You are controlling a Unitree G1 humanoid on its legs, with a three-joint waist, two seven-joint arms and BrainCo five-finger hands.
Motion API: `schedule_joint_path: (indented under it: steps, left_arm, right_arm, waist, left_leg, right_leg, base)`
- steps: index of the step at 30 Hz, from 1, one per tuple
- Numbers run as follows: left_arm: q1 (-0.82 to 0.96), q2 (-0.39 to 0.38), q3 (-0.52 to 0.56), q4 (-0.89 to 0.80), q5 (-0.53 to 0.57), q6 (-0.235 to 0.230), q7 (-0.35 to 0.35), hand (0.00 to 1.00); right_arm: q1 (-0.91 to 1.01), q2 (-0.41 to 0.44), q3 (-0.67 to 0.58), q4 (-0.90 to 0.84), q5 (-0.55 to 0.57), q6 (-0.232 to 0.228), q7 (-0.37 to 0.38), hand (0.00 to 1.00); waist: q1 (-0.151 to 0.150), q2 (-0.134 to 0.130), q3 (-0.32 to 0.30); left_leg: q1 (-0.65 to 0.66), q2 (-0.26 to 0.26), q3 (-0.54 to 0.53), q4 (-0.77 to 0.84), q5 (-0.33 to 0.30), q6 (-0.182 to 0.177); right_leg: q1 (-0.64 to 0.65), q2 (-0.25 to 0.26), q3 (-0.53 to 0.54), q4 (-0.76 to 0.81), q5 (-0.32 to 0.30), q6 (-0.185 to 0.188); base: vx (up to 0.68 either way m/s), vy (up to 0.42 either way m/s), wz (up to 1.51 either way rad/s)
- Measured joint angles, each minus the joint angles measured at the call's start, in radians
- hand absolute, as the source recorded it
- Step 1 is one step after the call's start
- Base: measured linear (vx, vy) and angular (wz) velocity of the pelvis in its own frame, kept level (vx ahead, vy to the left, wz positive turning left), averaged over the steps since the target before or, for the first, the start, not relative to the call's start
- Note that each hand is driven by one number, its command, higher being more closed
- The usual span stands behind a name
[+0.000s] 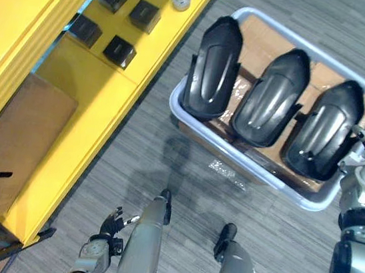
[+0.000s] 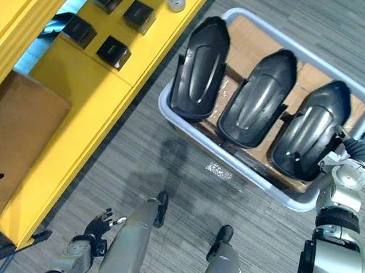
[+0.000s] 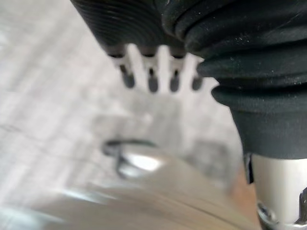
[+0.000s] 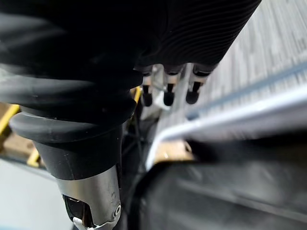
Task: Walk over and take plastic housings, then place them on the shelf
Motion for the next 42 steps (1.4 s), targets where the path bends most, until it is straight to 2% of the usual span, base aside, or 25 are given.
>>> schedule_joint_path:
  steps: [3,4,6,7,15,19,20,25,33,42]
  left_arm:
    - [-0.031,-0.003,0.001,0.003,-0.032,-0.002,-0.001,0.0]
    - [-0.042,-0.004,0.002,0.0,-0.057,-0.008,-0.001,0.0]
    - [-0.052,-0.004,0.002,-0.002,-0.067,-0.014,-0.002,0.0]
    - [-0.052,-0.006,0.003,-0.001,-0.068,-0.021,-0.004,0.0]
    - [-0.054,-0.015,0.001,-0.004,-0.139,-0.033,0.0,0.0]
    - [-0.054,-0.015,0.001,-0.004,-0.147,-0.043,0.0,0.0]
    - [-0.054,-0.016,0.001,-0.003,-0.157,-0.05,0.0,0.0]
    - [-0.054,-0.018,0.001,-0.009,-0.185,-0.072,-0.003,0.0]
    - [-0.054,-0.016,0.001,-0.029,-0.214,-0.074,-0.011,0.0]
    - [-0.03,-0.014,0.001,-0.069,-0.212,-0.072,-0.012,0.0]
  right_arm:
    - [-0.014,0.001,0.055,-0.004,-0.011,0.023,0.019,0.0]
    - [-0.015,0.002,0.067,-0.007,-0.027,0.049,0.01,0.0]
    - [-0.013,0.005,0.075,-0.008,-0.043,0.071,0.004,0.0]
    - [-0.011,0.014,0.075,-0.011,-0.055,0.096,-0.023,0.0]
    - [-0.028,0.043,0.082,-0.06,-0.14,0.201,-0.161,0.0]
    - [-0.041,0.05,0.09,-0.069,-0.141,0.224,-0.194,0.0]
    - [-0.056,0.05,0.091,-0.069,-0.142,0.232,-0.204,1.0]
    - [-0.071,0.038,0.1,-0.067,-0.158,0.243,-0.205,1.0]
    - [-0.115,-0.037,0.135,-0.029,-0.161,0.319,-0.138,1.0]
    - [-0.112,-0.047,0.173,0.011,-0.202,0.329,-0.1,1.0]
  waist:
    - [0.005,0.0,0.002]
    - [0.004,0.001,0.003]
    - [0.003,0.002,0.003]
    - [0.001,0.004,0.004]
    - [-0.002,0.004,0.004]
    - [-0.001,0.004,0.004]
    - [-0.002,0.004,0.004]
    - [-0.005,0.003,0.004]
    - [-0.013,0.001,0.003]
    - [-0.017,-0.002,0.004]
  left_leg:
    - [-0.06,0.002,0.001,0.059,-0.025,-0.001]
    - [-0.074,0.003,0.002,0.066,-0.035,-0.003]
    - [-0.095,0.007,0.003,0.071,-0.035,-0.007]
    - [-0.107,0.011,0.007,0.072,-0.027,-0.008]
    - [-0.152,0.015,0.038,0.011,0.043,-0.006]
    - [-0.152,0.017,0.045,0.006,0.044,-0.006]
    - [-0.152,0.016,0.054,0.0,0.045,-0.006]
    - [-0.165,0.011,0.057,-0.005,0.048,-0.007]
    - [-0.213,-0.001,0.041,0.026,0.053,-0.006]
    - [-0.209,-0.009,0.031,0.031,0.067,-0.012]
  right_leg:
    - [-0.086,-0.024,0.003,0.133,-0.062,0.004]
    - [-0.111,-0.029,0.008,0.159,-0.079,0.002]
    - [-0.144,-0.03,0.014,0.186,-0.088,0.001]
    - [-0.168,-0.03,0.022,0.202,-0.092,-0.002]
    - [-0.251,-0.045,0.033,0.205,-0.066,-0.011]
    - [-0.259,-0.05,0.036,0.206,-0.061,-0.017]
    - [-0.267,-0.053,0.044,0.206,-0.059,-0.016]
    - [-0.288,-0.061,0.046,0.215,-0.058,-0.016]
    - [-0.332,-0.084,0.024,0.272,-0.07,-0.027]
    - [-0.333,-0.096,0.017,0.314,-0.087,-0.039]
  base:
    - [-0.17,0.009,0.03]
    - [-0.2,-0.015,0.0]
    - [-0.22,-0.024,-0.08]
    - [-0.19,-0.024,-0.13]
    - [-0.1,-0.033,-0.03]
    - [0.01,-0.023,-0.04]
    - [0.02,-0.033,-0.09]
    - [0.01,-0.025,0.0]
    - [-0.02,-0.029,0.07]
    - [-0.03,-0.035,0.06]
